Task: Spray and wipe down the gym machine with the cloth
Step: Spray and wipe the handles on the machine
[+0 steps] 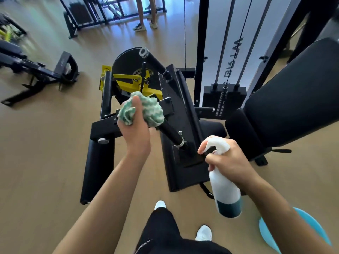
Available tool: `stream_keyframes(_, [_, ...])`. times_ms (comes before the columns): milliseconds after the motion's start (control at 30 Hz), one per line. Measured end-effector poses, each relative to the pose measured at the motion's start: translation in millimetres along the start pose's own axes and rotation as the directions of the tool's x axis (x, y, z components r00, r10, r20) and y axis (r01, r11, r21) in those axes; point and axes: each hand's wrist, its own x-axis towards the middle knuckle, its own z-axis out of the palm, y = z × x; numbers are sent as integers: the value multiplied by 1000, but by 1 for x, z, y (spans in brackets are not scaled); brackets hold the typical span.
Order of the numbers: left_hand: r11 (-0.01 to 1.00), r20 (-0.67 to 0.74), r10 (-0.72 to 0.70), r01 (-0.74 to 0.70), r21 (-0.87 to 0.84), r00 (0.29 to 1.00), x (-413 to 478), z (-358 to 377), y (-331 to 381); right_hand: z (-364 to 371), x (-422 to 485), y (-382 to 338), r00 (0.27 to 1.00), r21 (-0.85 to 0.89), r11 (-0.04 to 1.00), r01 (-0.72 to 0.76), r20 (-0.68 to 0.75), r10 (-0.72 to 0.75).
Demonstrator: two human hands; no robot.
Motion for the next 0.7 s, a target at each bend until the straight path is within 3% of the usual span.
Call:
stream_keyframes(100, [1000,-57,-1,2,16,998,28,-11,13,-9,20,-14,1000,9,1000,8,-2,-8])
stream_keyframes(333, [981,154,-184,171,93,971,116,-6,-3,-18,100,-62,997,-90,995,48,59,-43])
stream_keyframes(500, [950,294,-254,181,254,922,180,12,-18,-13,181,-95,999,-151,988,30,45,-23])
stream_keyframes(700, [938,459,-305,181,294,834,238,26,-33,6,272,-115,997,-140,987,-78,16,81])
